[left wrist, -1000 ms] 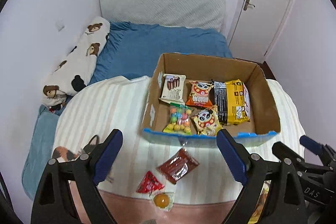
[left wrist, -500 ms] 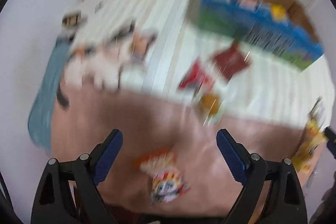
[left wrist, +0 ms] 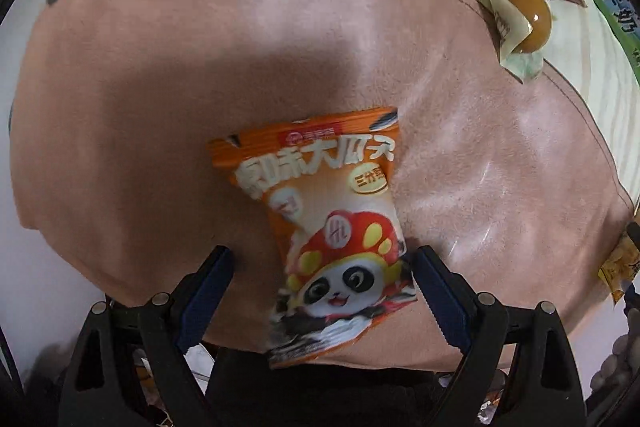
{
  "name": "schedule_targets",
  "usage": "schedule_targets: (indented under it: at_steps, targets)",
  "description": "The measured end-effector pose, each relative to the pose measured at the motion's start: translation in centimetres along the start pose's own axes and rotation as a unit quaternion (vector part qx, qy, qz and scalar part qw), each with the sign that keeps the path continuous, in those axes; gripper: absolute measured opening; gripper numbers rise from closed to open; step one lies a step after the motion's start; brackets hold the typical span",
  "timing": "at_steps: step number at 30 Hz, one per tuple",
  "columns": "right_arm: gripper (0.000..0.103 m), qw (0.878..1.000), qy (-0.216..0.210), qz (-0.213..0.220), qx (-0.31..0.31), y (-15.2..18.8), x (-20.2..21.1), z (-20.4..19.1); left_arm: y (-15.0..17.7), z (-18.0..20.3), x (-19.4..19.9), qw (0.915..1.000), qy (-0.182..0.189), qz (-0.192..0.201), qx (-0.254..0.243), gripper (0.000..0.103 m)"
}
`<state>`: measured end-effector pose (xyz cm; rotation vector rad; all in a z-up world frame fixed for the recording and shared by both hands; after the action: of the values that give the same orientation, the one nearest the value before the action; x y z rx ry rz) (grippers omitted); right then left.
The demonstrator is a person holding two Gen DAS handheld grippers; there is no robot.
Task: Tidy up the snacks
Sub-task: 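Grasp the orange panda bag with the left tool while the right tool grasps the yellow cracker bag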
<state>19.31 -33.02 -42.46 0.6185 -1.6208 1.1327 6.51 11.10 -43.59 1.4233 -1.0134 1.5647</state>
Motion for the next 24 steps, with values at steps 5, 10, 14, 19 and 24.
schedule_targets:
  at_steps: [5, 10, 14, 19, 24]
  targets:
    - [0.057, 0.999, -0.007, 0.024, 0.024, 0.2, 0.3, -0.6, -0.6, 1.1, 0.9, 0.9991, 0.003, 0.040, -0.011, 0.056]
    - [0.053, 0.998, -0.039, 0.006, 0.055, 2.8, 0.7, -3.0, -0.6, 4.2, 1.8, 0.9971, 0.016, 0.060, -0.044, 0.053]
    - [0.053, 0.994, -0.076, -0.033, 0.075, 5.9, 0.7, -5.7, -0.7, 8.2, 2.4, 0.9932, 0.036, 0.070, -0.086, 0.053]
    - [0.054, 0.990, -0.085, -0.061, 0.092, 8.8, 0.5, -8.2, -0.6, 12.7, 1.8, 0.9871, 0.036, 0.071, -0.139, 0.053]
    - [0.068, 0.989, -0.084, -0.086, 0.092, 9.4, -0.5, -9.1, -0.4, 14.8, 0.6, 0.9851, 0.020, 0.060, -0.160, 0.054]
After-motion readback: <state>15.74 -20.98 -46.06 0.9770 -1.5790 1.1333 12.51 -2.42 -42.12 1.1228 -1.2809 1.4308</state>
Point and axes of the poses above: each gripper's, at about its wrist camera, not at the fingertips, and x roughly against the way its jaws point, z to its right, y to its underside, the point moved 7 cm from there along -x, roughly the way its jaws point, and after that the axes turned 11 degrees about z, right-handed, at the moved point
